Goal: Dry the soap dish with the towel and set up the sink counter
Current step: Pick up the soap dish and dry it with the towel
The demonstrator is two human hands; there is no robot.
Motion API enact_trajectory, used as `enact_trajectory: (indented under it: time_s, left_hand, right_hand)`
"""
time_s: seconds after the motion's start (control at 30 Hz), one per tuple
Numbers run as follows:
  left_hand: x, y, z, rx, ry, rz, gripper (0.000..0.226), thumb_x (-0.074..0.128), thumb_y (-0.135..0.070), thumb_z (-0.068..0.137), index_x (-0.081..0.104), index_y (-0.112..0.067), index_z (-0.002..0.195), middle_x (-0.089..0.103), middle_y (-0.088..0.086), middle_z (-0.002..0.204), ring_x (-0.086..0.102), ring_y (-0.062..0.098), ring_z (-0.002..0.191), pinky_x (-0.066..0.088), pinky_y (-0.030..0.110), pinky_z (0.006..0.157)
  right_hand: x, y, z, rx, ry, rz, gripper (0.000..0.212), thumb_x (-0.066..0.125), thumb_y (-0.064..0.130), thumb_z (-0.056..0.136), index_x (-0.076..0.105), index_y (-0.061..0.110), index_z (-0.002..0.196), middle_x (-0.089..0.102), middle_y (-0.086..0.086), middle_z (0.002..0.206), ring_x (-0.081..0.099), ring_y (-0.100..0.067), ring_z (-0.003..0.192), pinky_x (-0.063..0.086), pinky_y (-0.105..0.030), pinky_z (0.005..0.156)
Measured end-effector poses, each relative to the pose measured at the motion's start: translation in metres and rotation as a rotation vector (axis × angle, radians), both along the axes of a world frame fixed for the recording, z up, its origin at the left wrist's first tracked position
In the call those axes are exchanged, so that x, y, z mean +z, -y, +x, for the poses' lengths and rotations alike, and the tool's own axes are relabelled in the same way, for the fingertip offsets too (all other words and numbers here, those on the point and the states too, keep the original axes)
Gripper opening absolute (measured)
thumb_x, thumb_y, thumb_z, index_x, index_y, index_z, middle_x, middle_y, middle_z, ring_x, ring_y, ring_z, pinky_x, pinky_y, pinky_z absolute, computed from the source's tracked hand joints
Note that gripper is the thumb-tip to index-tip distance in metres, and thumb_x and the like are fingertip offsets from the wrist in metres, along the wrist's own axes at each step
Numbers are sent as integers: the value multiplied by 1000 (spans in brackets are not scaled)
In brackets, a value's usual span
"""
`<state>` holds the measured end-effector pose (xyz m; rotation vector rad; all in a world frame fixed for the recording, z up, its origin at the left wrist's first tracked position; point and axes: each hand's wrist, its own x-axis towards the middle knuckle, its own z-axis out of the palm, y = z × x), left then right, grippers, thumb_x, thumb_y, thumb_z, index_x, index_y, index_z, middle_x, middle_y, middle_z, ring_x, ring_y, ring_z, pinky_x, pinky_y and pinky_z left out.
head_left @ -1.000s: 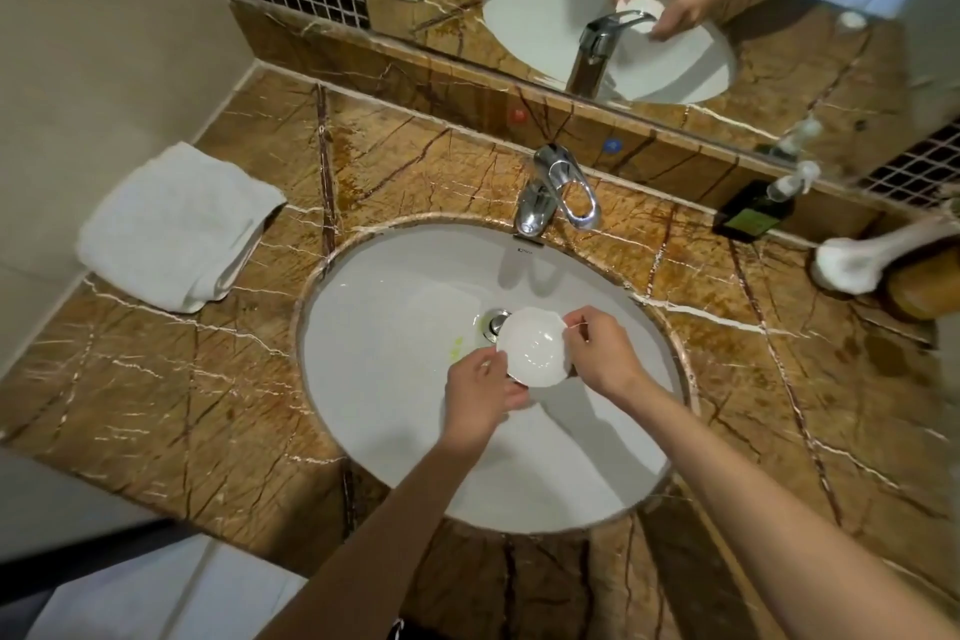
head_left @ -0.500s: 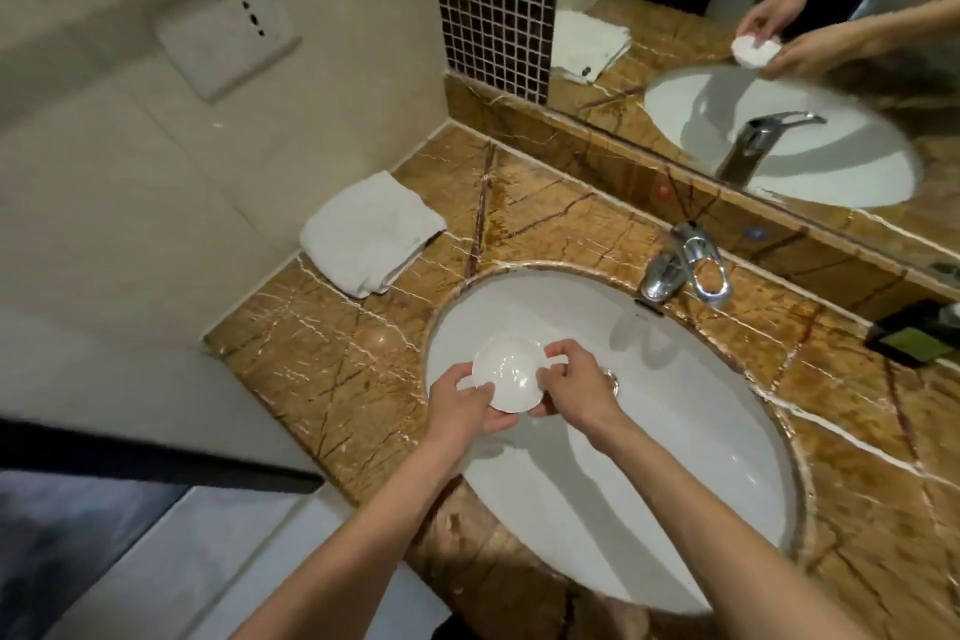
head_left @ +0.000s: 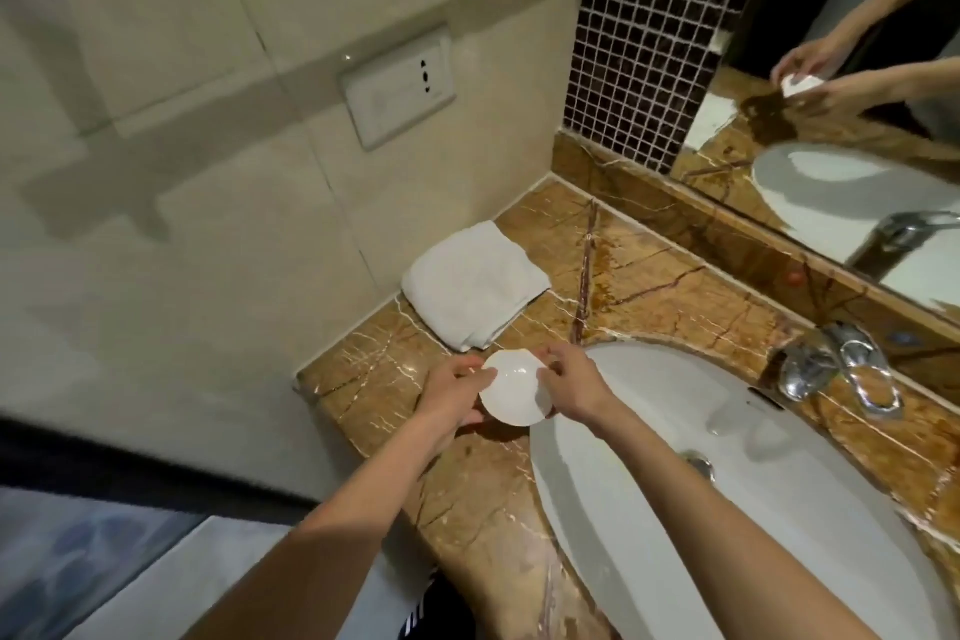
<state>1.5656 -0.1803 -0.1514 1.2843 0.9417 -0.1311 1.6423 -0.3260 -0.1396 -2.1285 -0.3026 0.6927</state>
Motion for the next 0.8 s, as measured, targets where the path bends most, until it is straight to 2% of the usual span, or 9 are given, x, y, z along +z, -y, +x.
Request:
enact_trajectory:
  time_s: [0.07, 0.17, 0.3, 0.37, 0.47, 0.57, 0.67, 0.73, 0.8]
  left_hand:
    - [-2, -22, 6, -51, 3, -34, 15, 68, -14, 85, 60, -21, 96, 67, 12, 107, 66, 27, 97, 59, 38, 70]
    - [-3, -51, 13, -122, 14, -88, 18, 67, -12, 86, 60, -16, 102, 65, 17, 115, 65, 33, 103, 59, 46, 76]
    - [-3, -78, 23, -206, -4, -67, 22, 65, -14, 88, 60, -16, 109, 64, 18, 118, 63, 33, 106, 56, 51, 85]
    - [-13, -98, 40, -297, -42, -17, 27, 65, -18, 88, 61, -15, 115, 65, 15, 117, 63, 32, 106, 56, 51, 85]
    - [-13, -105, 47, -382, -41, 101, 36, 65, -22, 88, 61, -12, 123, 65, 12, 116, 63, 30, 105, 59, 44, 78]
    - [-13, -106, 47, -355, -28, 66, 39, 63, -18, 90, 58, -7, 126, 62, 15, 121, 62, 32, 105, 61, 42, 69]
    - [-14, -105, 46, -211, -39, 37, 39, 64, -14, 89, 56, -4, 126, 56, 16, 126, 60, 35, 105, 58, 30, 52]
    - [-17, -109, 49, -126, -40, 37, 28, 63, -9, 88, 59, -7, 116, 54, 16, 125, 60, 37, 103, 59, 30, 52]
    - [-19, -112, 52, -54, -26, -2, 20, 61, -2, 88, 57, -11, 105, 52, 15, 123, 62, 39, 100, 61, 35, 56]
  right_hand:
    - [-3, -23, 6, 83, 85, -61, 28, 46, -1, 90, 60, 6, 113, 62, -15, 112, 58, -29, 98, 48, -33, 71]
    - [-4, -53, 15, 152, 150, -170, 32, 45, -1, 89, 60, 10, 115, 64, -13, 116, 57, -27, 100, 36, -25, 72]
    - [-2, -81, 23, 179, 172, -217, 28, 44, 3, 89, 64, 17, 105, 66, -10, 106, 54, -20, 87, 34, -26, 68]
    - [-8, -99, 34, 161, 152, -222, 27, 44, 6, 89, 65, 21, 99, 64, -6, 101, 57, -23, 91, 37, -27, 70]
    - [-3, -107, 39, 217, 203, -188, 30, 47, 4, 87, 69, 20, 100, 69, -5, 108, 61, -23, 99, 45, -30, 80]
    - [-1, -113, 44, 270, 265, -159, 31, 47, 3, 90, 70, 12, 109, 69, -8, 116, 61, -24, 108, 44, -31, 90]
    - [-6, -111, 57, 103, 282, -159, 32, 42, 16, 99, 59, 11, 125, 61, -14, 127, 54, -28, 117, 39, -32, 96]
    - [-14, -110, 78, -99, 342, -233, 34, 44, 23, 98, 54, 11, 128, 57, -17, 128, 51, -31, 118, 39, -37, 97]
    - [-21, -109, 99, -210, 300, -371, 42, 50, 32, 95, 49, 10, 131, 53, -20, 132, 48, -35, 121, 41, -43, 99]
